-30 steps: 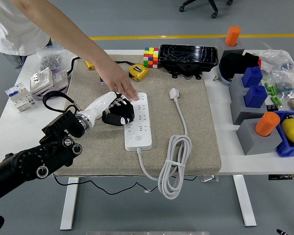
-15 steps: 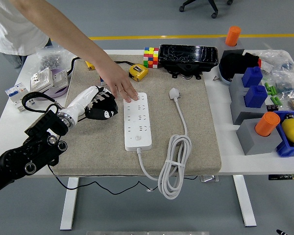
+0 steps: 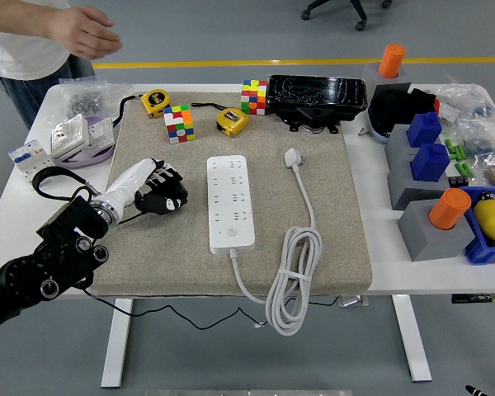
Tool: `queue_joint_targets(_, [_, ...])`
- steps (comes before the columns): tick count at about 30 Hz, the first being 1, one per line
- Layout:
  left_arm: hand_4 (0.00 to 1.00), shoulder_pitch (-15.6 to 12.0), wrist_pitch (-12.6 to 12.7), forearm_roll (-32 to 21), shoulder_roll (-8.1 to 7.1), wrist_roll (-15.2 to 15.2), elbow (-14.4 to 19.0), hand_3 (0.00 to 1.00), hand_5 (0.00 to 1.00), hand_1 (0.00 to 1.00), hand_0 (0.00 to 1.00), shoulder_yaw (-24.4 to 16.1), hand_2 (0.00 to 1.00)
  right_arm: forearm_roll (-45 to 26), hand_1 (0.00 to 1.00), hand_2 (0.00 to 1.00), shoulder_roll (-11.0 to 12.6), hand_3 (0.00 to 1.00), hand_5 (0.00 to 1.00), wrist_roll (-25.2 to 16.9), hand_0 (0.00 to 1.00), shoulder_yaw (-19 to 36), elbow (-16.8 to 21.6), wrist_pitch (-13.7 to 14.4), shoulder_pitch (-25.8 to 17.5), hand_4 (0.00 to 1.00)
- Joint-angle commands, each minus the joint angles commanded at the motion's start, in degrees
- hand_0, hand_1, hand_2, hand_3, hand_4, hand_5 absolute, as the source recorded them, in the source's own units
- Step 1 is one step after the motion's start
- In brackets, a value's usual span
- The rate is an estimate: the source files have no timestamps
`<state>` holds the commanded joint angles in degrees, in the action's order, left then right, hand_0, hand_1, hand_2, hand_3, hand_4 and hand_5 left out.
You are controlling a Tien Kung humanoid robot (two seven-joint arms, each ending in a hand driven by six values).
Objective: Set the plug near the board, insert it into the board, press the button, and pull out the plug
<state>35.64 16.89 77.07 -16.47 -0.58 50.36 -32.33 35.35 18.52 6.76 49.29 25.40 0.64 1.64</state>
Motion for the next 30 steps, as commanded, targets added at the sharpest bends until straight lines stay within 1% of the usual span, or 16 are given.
queue_joint_targets(1, [0.841,-0.10,-0.04,0.24,0.01,0.25,0.04,0.629,0.097,0.717,0.671,-0.09,0.656,0.00,0.683,0.689,-0.01,0.592,0.524,0.02,0.674,-0.02,-0.02,-0.01,-0.03,0.928])
queue_joint_targets(2, [0.895,-0.28,-0.15,0.53,0.02,0.63,0.12,0.796,0.167,0.798,0.762,-0.33,0.781,0.00,0.683,0.690,-0.02,0.591,0.524,0.03,0.675,-0.03,-0.02,-0.02,-0.10,0.928])
queue_joint_targets(7, [0.895,-1.53,-0.12,2.14,0.00,1.35,1.35,0.796,0.167,0.798,0.762,-2.54,0.781,0.09,0.683,0.690,0.00,0.591,0.524,0.03,0.675,0.23,0.02,-0.03,-0.32,0.928])
queue_joint_targets(8, [0.923,-1.93,-0.16,2.72,-0.02,1.62,1.78,0.824,0.205,0.832,0.780,-3.31,0.838,0.15,0.683,0.689,-0.01,0.591,0.524,0.05,0.675,0.37,-0.02,-0.02,-0.38,0.928])
queue_joint_targets(9, [0.923,-2.20,-0.24,3.08,-0.04,1.85,2.07,0.824,0.205,0.832,0.780,-3.85,0.838,0.18,0.683,0.689,-0.02,0.591,0.524,0.05,0.675,0.46,-0.03,-0.01,-0.42,0.928])
queue_joint_targets(13, [0.923,-4.51,-0.56,4.60,-0.19,2.62,4.46,0.824,0.205,0.832,0.780,-8.08,0.838,0.33,0.683,0.689,-0.13,0.591,0.524,0.02,0.675,0.86,0.00,0.02,-0.48,0.928])
queue_joint_targets(14, [0.924,-5.35,-0.26,4.33,-0.22,2.20,5.31,0.809,0.252,0.807,0.766,-9.47,0.800,0.37,0.683,0.689,-0.20,0.591,0.525,0.01,0.674,0.95,0.00,0.00,-0.49,0.928])
queue_joint_targets(17, [0.924,-7.80,1.77,1.51,-0.18,-0.65,7.69,0.809,0.252,0.807,0.766,-13.50,0.800,0.42,0.683,0.689,-0.43,0.591,0.525,0.00,0.674,1.07,-0.03,-0.02,-0.57,0.928])
queue_joint_targets(19, [0.924,-9.19,4.00,-1.63,-0.09,-3.90,8.95,0.809,0.252,0.807,0.766,-16.05,0.800,0.42,0.683,0.689,-0.59,0.591,0.525,0.00,0.674,1.12,-0.09,-0.04,-0.65,0.928])
queue_joint_targets(20, [0.924,-9.98,5.57,-2.56,0.08,-5.60,9.57,0.809,0.252,0.807,0.766,-17.67,0.800,0.44,0.683,0.689,-0.65,0.591,0.525,0.03,0.674,1.11,-0.13,-0.08,-0.67,0.928])
queue_joint_targets(21, [0.808,-10.44,6.50,-3.26,0.16,-6.63,9.94,0.615,0.224,0.689,0.681,-18.69,0.616,0.45,0.683,0.690,-0.67,0.591,0.525,0.03,0.676,1.09,-0.15,-0.09,-0.65,0.928])
queue_joint_targets(23, [0.808,-11.25,8.05,-5.56,0.25,-8.70,10.58,0.615,0.224,0.689,0.681,-20.75,0.616,0.48,0.683,0.690,-0.68,0.591,0.525,0.05,0.676,1.13,-0.17,-0.10,-0.49,0.928])
queue_joint_targets(25, [0.808,-12.15,9.70,-9.72,0.11,-11.30,11.35,0.615,0.224,0.689,0.681,-22.89,0.616,0.60,0.683,0.690,-0.63,0.591,0.525,0.01,0.676,1.37,-0.09,-0.06,-0.19,0.928])
queue_joint_targets(26, [0.758,-12.38,10.17,-11.48,0.03,-12.23,11.54,0.567,0.201,0.599,0.599,-23.45,0.558,0.61,0.683,0.689,-0.61,0.591,0.525,0.00,0.677,1.43,-0.07,-0.05,-0.09,0.928])
queue_joint_targets(28, [0.758,-13.05,10.98,-15.15,-0.33,-13.97,12.21,0.567,0.201,0.599,0.599,-25.02,0.558,0.69,0.683,0.689,-0.54,0.591,0.525,-0.02,0.677,1.58,-0.06,0.00,0.17,0.928])
queue_joint_targets(30, [0.758,-13.52,11.42,-18.21,-0.63,-14.81,12.68,0.567,0.201,0.599,0.599,-26.14,0.558,0.69,0.683,0.689,-0.54,0.591,0.525,-0.02,0.677,1.65,-0.08,0.01,0.30,0.928])
